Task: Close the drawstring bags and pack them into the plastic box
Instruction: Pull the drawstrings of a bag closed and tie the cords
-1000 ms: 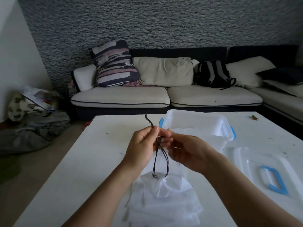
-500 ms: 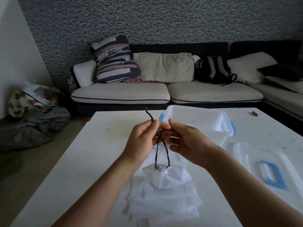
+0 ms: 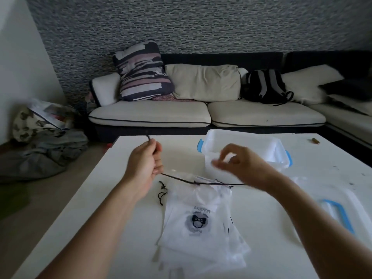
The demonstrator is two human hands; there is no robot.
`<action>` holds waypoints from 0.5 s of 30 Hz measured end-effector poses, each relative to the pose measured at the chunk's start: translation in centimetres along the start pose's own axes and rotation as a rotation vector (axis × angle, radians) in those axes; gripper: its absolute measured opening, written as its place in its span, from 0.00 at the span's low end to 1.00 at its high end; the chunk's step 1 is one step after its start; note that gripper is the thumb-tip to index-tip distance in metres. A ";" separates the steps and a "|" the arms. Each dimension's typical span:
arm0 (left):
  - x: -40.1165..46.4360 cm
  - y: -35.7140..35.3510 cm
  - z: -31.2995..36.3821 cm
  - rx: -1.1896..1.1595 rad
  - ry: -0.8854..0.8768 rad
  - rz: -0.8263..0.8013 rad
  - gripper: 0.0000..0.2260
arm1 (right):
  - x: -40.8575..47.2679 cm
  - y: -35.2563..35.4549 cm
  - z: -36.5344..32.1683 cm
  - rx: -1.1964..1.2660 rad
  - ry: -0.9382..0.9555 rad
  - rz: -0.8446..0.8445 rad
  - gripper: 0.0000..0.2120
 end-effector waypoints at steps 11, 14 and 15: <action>-2.1 -1.9 0.1 1.012 -0.327 -0.137 0.31 | -0.2 -1.9 -0.6 -0.108 0.083 -0.184 0.15; -2.3 -2.6 -1.4 1.226 -0.313 -0.288 0.19 | -0.3 -1.8 -0.4 -0.093 0.086 -0.201 0.09; -2.1 -2.7 -1.9 1.259 -0.293 -0.328 0.18 | -0.2 -1.9 -0.3 -0.120 0.094 -0.216 0.08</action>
Point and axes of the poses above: each hand's wrist, its own x-axis towards the middle knuckle, its own y-axis out of the back of the hand, z = x × y, the point moved 8 cm from there along x, towards the middle knuckle, and after that the axes turned 3 degrees about y, right-handed, at the moved point
